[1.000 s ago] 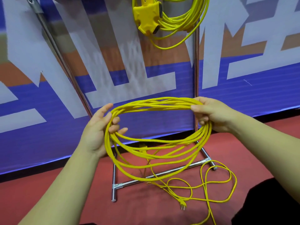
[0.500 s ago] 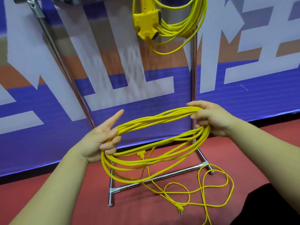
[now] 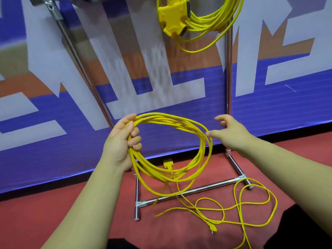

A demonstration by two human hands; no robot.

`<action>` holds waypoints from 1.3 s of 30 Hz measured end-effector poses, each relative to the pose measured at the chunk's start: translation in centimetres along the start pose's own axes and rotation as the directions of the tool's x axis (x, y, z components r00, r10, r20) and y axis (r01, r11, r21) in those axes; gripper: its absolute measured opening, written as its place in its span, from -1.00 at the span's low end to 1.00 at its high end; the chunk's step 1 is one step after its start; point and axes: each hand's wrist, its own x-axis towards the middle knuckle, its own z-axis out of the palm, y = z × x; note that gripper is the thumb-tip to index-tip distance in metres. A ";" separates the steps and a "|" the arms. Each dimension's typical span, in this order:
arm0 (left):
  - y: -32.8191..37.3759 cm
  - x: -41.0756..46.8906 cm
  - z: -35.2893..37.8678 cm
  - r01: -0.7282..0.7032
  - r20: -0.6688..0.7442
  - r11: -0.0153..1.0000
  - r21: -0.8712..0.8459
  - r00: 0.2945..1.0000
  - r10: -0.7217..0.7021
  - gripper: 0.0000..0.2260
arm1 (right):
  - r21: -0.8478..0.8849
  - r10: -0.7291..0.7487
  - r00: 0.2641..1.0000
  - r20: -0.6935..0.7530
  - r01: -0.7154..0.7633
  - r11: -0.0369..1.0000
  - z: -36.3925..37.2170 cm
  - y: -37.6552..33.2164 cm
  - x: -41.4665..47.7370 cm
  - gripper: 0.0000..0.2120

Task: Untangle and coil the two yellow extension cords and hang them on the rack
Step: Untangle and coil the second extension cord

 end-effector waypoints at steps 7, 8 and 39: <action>0.0 2.0 -0.6 -0.140 -0.296 0.978 -0.152 0.951 0.090 -0.80 | -0.061 -0.118 0.806 0.580 0.188 0.980 5.6 -0.6 -4.9 -0.80; 0.1 2.2 -0.8 -0.166 -0.326 0.975 -0.145 0.939 0.111 -0.80 | -0.078 -0.117 0.783 0.611 0.206 0.975 6.5 -0.5 -5.3 -0.79; 3.1 3.2 -9.5 -0.308 -0.551 0.857 -0.413 0.834 0.034 -0.78 | 0.052 0.114 0.681 0.723 -0.218 0.975 13.8 2.7 -4.3 -0.80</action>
